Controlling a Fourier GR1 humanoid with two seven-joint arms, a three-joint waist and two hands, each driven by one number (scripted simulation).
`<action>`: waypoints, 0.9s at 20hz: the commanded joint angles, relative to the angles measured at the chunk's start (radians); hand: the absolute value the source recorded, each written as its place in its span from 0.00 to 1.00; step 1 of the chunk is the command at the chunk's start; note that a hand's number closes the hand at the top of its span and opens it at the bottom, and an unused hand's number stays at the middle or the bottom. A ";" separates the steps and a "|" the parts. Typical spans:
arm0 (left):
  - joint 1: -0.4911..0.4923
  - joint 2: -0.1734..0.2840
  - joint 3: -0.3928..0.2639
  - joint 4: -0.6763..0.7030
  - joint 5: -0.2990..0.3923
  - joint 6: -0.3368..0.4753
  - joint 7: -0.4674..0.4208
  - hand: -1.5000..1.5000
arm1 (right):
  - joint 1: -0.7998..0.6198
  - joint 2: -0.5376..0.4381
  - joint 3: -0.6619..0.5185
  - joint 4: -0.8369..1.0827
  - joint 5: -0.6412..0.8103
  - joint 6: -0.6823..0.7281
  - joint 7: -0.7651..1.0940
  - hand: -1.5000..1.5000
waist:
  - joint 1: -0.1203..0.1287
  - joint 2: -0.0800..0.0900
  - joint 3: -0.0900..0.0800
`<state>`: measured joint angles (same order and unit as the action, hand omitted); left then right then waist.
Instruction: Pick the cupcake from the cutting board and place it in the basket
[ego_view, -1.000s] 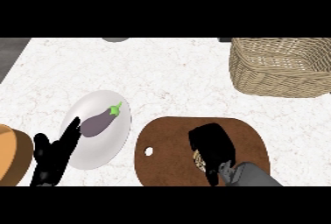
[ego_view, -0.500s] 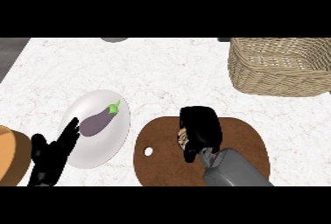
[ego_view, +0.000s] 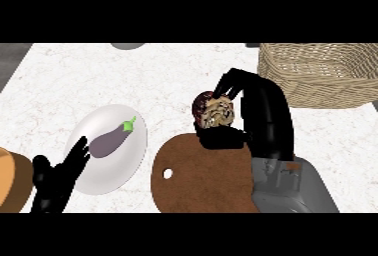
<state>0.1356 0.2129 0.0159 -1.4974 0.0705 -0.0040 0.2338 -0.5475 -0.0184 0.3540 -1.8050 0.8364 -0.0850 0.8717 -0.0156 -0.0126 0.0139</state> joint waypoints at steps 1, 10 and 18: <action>0.046 -0.011 -0.018 0.053 -0.012 -0.004 0.030 0.50 | -0.130 -0.030 -0.174 -0.077 -0.041 0.050 0.077 1.00 | 0.011 0.010 -0.014; -0.026 -0.020 -0.006 0.111 -0.022 0.003 0.037 0.50 | -0.347 -0.220 -0.461 -0.019 -0.140 0.203 0.145 1.00 | 0.008 0.014 -0.015; 0.012 -0.029 -0.018 0.042 -0.024 -0.002 0.060 0.50 | -0.414 -0.332 -0.563 0.221 -0.178 0.195 0.041 1.00 | 0.029 0.017 -0.014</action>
<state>0.1165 0.2011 0.0148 -1.4938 0.0549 -0.0128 0.2340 -0.9259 -0.2914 -0.1428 -1.7029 0.6870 0.1016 0.9673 0.0060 -0.0072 0.0118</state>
